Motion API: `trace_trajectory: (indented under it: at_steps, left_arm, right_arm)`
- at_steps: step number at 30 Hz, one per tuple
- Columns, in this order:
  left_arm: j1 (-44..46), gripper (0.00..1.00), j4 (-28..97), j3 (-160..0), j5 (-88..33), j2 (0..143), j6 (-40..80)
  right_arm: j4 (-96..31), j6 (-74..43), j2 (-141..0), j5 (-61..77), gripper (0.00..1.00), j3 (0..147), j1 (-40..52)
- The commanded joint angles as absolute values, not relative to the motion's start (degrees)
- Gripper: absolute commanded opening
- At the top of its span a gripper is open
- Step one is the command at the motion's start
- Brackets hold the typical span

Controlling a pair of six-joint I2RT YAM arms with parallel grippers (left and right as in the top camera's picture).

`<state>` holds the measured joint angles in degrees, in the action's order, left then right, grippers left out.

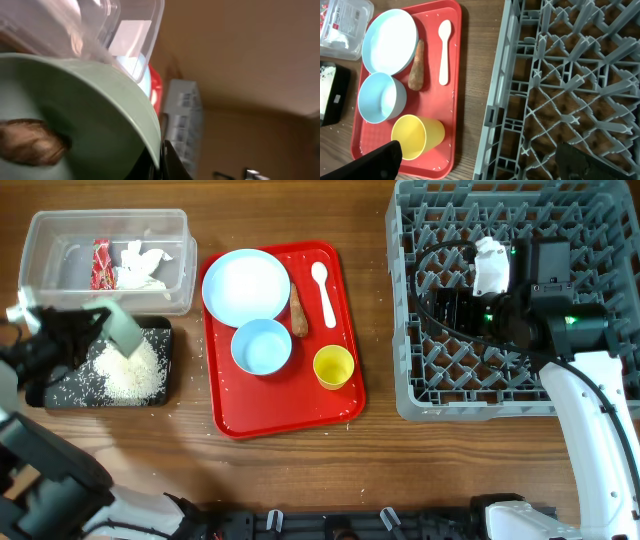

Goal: Sort waste into correct bins and load items into the dishwasher rack
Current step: 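Grasp the mint cup and tip its scraps onto the black tray, then set the mint cup back on the red tray with the left gripper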

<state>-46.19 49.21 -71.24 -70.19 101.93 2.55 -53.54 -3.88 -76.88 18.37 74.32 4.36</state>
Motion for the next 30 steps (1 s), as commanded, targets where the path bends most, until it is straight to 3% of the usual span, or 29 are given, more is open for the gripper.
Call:
trace_trajectory:
  at_steps: [1,5,9,12,15,17,22,25,30]
  left_arm:
    - [-48.51,0.04,49.08,-68.93,-86.72,107.63,1.32]
    - [-48.62,0.04,50.30,-68.90,-90.35,110.69,4.38]
    - [-48.51,0.04,53.67,-68.90,-90.35,110.50,16.14]
    - [-45.28,0.04,61.10,-68.90,-90.35,105.01,7.05]
    - [-34.13,0.04,61.69,-68.90,-87.11,93.25,-1.32]
    - [-25.08,0.04,58.61,-68.90,-76.77,87.59,-1.26]
    - [5.91,0.04,53.25,-68.88,-24.38,83.53,5.50]
    - [20.36,0.04,57.71,-68.82,-4.29,84.77,11.84]
    - [31.94,0.04,57.71,-61.04,3.60,86.21,27.97]
  right_arm:
    - [-53.39,-4.54,-77.43,17.89,1.00,75.46,4.67]
    - [-53.39,-4.64,-77.43,17.91,1.00,75.42,4.67]
    - [-52.99,-4.67,-77.43,17.91,1.00,75.42,4.67]
    - [-52.88,-4.69,-77.43,17.91,1.00,75.42,4.67]
    - [-52.40,-5.67,-77.43,17.91,1.00,75.42,4.67]
    - [-52.05,-6.15,-77.43,17.93,1.00,75.42,4.67]
    - [-52.51,-6.13,-77.43,17.91,0.99,75.42,4.67]
    - [-52.99,-6.11,-77.43,17.89,1.00,75.42,4.67]
    - [-52.56,-6.13,-77.45,17.91,1.00,75.42,4.67]
